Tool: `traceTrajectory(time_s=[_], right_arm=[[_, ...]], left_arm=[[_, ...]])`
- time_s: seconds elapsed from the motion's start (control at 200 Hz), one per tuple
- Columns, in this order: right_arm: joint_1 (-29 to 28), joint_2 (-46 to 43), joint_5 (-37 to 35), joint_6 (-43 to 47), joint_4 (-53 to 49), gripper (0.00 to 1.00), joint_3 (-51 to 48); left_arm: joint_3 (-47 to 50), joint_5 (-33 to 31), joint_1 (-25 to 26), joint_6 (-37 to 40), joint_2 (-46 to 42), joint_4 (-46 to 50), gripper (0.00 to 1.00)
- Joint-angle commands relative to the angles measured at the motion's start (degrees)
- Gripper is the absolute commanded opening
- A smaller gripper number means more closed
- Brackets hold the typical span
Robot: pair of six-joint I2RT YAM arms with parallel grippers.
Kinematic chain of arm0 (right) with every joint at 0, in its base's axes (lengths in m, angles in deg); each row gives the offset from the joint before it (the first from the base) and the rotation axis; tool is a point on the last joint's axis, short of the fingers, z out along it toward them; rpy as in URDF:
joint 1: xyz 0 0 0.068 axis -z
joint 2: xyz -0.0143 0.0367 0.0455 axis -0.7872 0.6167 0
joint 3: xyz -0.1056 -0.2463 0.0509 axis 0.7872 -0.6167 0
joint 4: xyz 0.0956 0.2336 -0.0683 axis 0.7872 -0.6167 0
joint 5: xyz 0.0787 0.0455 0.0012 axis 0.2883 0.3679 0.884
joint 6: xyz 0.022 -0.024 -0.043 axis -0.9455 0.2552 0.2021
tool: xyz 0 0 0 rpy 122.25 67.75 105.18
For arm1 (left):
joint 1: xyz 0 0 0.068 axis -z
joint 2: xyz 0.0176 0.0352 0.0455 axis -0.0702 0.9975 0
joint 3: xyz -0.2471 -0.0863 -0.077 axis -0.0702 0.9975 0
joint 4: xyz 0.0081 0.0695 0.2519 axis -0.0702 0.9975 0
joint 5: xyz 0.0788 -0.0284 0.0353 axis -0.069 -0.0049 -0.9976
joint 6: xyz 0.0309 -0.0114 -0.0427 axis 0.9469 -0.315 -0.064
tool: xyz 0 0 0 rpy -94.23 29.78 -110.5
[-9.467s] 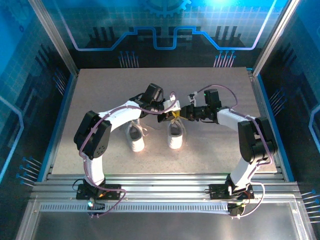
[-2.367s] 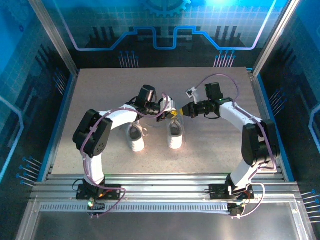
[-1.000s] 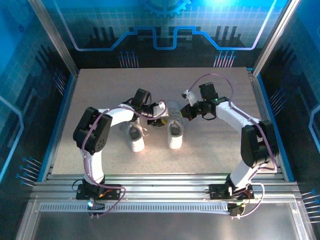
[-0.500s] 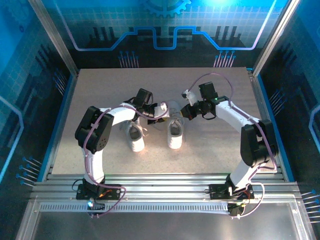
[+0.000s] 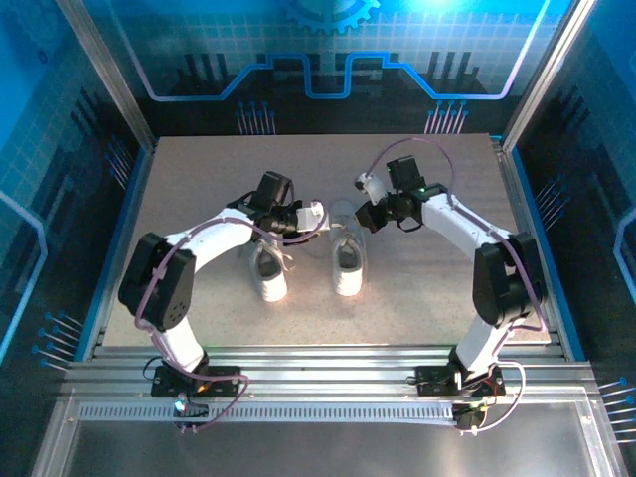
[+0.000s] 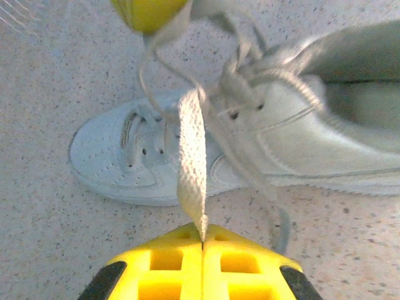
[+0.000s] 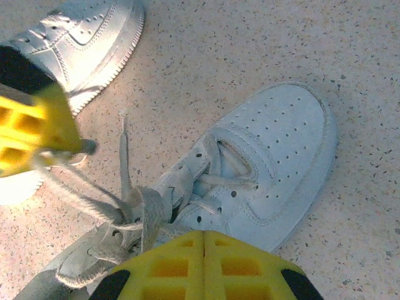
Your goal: Tie the shoes
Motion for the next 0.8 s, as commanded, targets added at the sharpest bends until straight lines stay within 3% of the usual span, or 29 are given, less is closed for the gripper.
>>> traceTrajectory(time_s=[0.0, 0.215, 0.38, 0.795], right_arm=[[-1.29, 2.40, -1.53, 1.22, -1.82, 0.00, 3.14], [-3.35, 5.49, 1.42, 0.91, -1.29, 0.00, 7.82], [-4.48, 8.20, 5.09, 0.82, -2.78, 0.00, 12.50], [-6.29, 12.18, 10.96, 1.66, -3.52, 0.00, 17.43]], left_arm=[[-1.77, -2.12, 4.75, -5.60, -4.46, 8.65, 0.00], [-5.80, -5.78, 15.39, -21.66, -3.92, 9.79, 0.00], [-10.07, -5.54, 19.51, -29.38, 1.10, 8.86, 0.00], [-9.10, -6.52, 21.37, -35.88, 4.51, 2.88, 0.00]])
